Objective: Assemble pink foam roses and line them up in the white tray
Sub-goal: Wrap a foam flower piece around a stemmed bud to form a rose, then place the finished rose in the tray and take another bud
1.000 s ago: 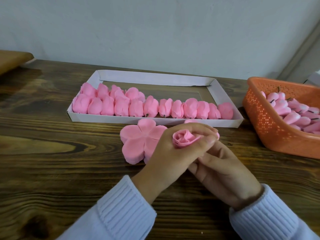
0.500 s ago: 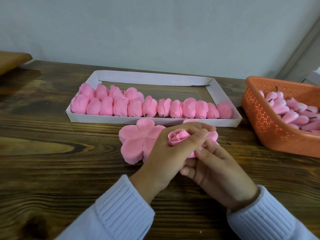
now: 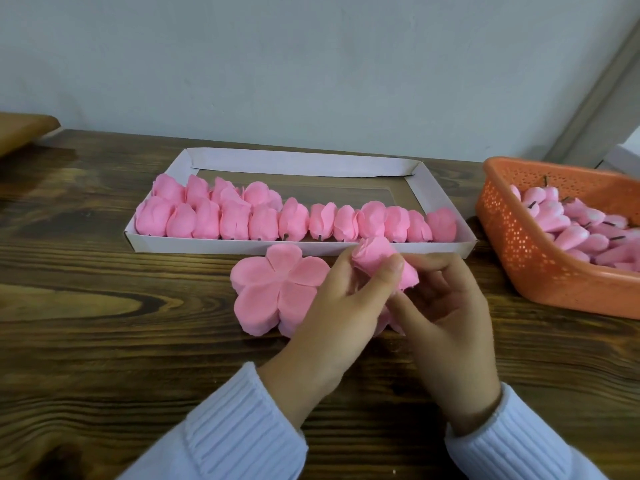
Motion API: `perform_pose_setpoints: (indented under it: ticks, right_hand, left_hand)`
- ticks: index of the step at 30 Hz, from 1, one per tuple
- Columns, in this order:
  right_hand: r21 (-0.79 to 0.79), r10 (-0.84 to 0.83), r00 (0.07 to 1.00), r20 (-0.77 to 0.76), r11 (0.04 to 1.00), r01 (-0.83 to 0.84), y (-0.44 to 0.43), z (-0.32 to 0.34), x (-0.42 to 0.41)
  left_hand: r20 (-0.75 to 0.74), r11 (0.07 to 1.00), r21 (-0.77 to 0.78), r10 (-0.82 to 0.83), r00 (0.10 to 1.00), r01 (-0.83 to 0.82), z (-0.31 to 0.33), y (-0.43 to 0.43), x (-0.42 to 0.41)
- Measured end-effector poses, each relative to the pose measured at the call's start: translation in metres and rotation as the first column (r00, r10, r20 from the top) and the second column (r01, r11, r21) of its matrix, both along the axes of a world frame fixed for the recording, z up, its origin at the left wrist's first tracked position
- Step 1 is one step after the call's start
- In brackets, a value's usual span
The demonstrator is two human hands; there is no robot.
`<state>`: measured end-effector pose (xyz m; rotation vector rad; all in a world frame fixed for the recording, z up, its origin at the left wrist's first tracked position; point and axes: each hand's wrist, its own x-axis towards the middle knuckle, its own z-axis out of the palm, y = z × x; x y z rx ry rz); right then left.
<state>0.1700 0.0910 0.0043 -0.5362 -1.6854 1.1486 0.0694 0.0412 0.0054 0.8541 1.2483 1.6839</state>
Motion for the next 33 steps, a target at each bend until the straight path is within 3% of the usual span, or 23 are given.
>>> perform_pose_setpoints:
  ticks: [2,5,11,14,17,19,21,23,27,33]
  right_hand:
    - [0.143,-0.097,0.994,0.045,0.986,0.090,0.001,-0.001,0.000]
    - [0.241,-0.134,0.989,0.063,0.964,0.115,0.002,-0.003,0.000]
    - [0.185,-0.113,0.992,0.058,0.977,0.101,0.004,-0.004,0.002]
    - [0.192,-0.128,0.988,0.083,0.975,0.110,0.004,-0.002,0.002]
    - [0.216,-0.147,0.980,0.131,0.970,0.117,0.005,0.000,0.001]
    - [0.214,-0.146,0.974,0.176,0.971,0.107,0.005,0.000,0.000]
    - [0.216,-0.148,0.966,0.212,0.971,0.102,0.005,0.001,0.000]
    - [0.212,-0.143,0.962,0.234,0.973,0.093,0.005,0.000,0.001]
    - [0.128,-0.090,0.954,0.286,0.990,0.055,0.004,-0.001,0.000]
    - [0.100,-0.058,0.961,0.270,0.994,0.032,0.003,-0.001,-0.001]
  left_hand:
    - [0.032,1.000,-0.023,-0.005,0.999,0.005,0.005,0.002,0.003]
    - [-0.051,0.997,-0.042,0.064,0.997,-0.066,0.019,0.007,-0.001]
    - [-0.117,0.921,0.174,0.371,0.921,-0.349,0.072,0.044,-0.069]
    - [-0.292,0.911,0.092,0.410,0.864,-0.401,0.090,0.066,-0.120]
    - [-0.591,0.891,-0.037,0.346,0.729,-0.453,0.084,0.086,-0.162]
    - [-0.809,0.882,-0.094,0.203,0.552,-0.462,0.073,0.093,-0.178]
    - [-0.923,0.884,-0.180,-0.001,0.384,-0.431,0.061,0.098,-0.188]
    - [-0.943,0.897,-0.228,-0.106,0.317,-0.378,0.053,0.103,-0.190]
    - [-0.935,0.921,-0.297,-0.226,0.275,-0.251,0.041,0.112,-0.183]
    - [-0.907,0.847,-0.421,-0.384,0.175,-0.325,0.026,0.114,-0.192]
